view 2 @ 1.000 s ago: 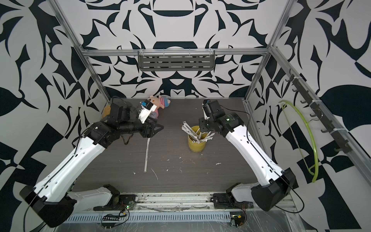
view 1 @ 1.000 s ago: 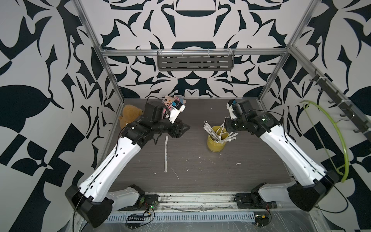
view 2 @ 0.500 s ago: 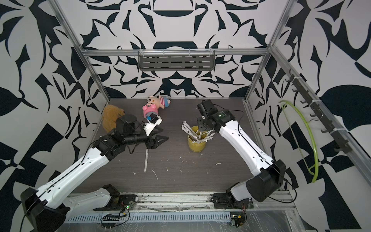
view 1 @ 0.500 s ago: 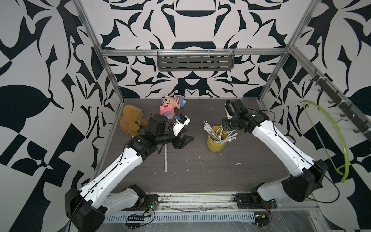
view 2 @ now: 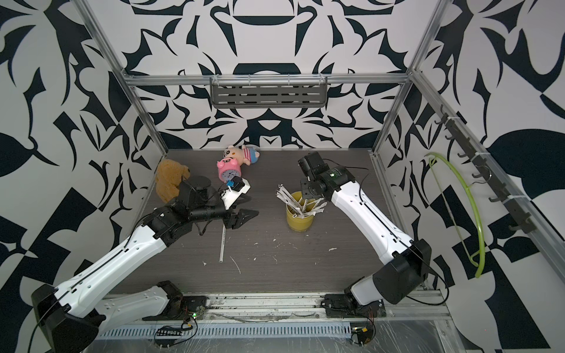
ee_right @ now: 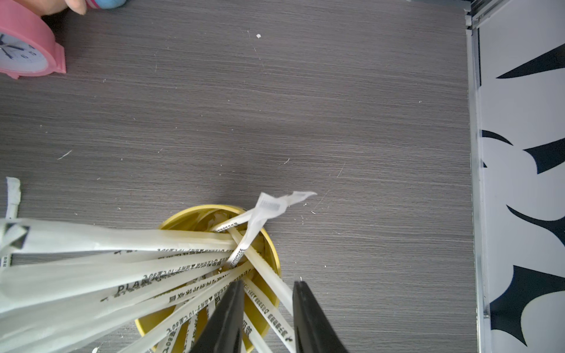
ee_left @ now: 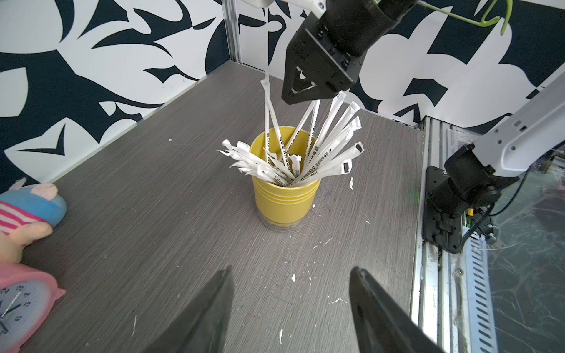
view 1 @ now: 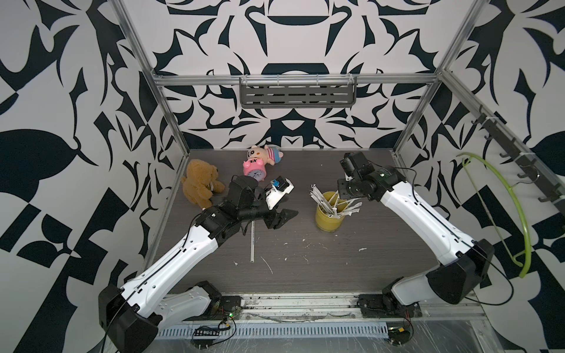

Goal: Take the straws out of the storage container
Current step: Pick up the straw from the container.

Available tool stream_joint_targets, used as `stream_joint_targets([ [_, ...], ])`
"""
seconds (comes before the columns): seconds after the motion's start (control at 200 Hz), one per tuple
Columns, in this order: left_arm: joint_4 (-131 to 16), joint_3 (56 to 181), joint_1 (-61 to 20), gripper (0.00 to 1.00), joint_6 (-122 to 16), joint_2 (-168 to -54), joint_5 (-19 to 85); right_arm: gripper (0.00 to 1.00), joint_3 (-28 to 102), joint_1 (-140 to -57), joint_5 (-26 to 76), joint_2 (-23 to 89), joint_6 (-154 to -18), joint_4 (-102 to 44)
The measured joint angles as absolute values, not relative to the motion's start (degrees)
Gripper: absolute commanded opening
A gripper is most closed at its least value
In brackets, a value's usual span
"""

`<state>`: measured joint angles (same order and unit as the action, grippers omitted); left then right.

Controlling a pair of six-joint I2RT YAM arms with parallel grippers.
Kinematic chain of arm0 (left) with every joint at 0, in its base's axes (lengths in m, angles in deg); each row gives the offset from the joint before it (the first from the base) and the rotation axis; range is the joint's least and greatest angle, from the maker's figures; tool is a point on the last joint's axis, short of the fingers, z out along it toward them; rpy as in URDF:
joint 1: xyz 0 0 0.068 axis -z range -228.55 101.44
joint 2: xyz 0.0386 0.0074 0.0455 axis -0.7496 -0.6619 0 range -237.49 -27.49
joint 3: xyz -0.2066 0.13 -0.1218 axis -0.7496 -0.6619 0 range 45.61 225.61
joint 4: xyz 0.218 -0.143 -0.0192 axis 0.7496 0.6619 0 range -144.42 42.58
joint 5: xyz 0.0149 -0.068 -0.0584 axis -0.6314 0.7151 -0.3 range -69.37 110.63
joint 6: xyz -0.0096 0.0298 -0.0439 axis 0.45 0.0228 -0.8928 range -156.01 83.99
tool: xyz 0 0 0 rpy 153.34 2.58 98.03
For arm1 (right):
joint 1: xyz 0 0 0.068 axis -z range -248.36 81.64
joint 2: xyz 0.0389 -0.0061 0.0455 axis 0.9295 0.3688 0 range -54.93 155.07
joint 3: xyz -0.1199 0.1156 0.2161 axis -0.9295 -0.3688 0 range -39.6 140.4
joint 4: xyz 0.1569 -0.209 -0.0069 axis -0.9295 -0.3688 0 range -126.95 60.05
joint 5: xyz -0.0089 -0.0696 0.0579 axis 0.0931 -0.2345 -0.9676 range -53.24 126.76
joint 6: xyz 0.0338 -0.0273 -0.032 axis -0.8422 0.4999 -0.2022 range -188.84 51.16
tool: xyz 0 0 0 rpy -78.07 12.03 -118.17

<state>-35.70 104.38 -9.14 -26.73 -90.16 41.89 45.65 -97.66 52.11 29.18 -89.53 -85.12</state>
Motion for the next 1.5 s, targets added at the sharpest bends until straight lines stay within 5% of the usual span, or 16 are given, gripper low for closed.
stream_joint_targets([
  [0.53, -35.28, 104.38, -8.61, 0.67, -25.5, -89.46, 40.38, 0.25, 45.61, -97.66, 52.68, 35.26, -89.96, -81.32],
  [1.045, -35.21, 104.38, -7.65, 0.67, -24.35, -89.33, 39.33, 0.01, 45.37, -97.66, 53.53, 35.35, -90.71, -80.45],
  [1.5, -35.13, 104.38, -7.52, 0.67, -24.0, -89.33, 38.85, 0.0, 45.34, -97.77, 53.51, 29.44, -90.49, -81.1],
])
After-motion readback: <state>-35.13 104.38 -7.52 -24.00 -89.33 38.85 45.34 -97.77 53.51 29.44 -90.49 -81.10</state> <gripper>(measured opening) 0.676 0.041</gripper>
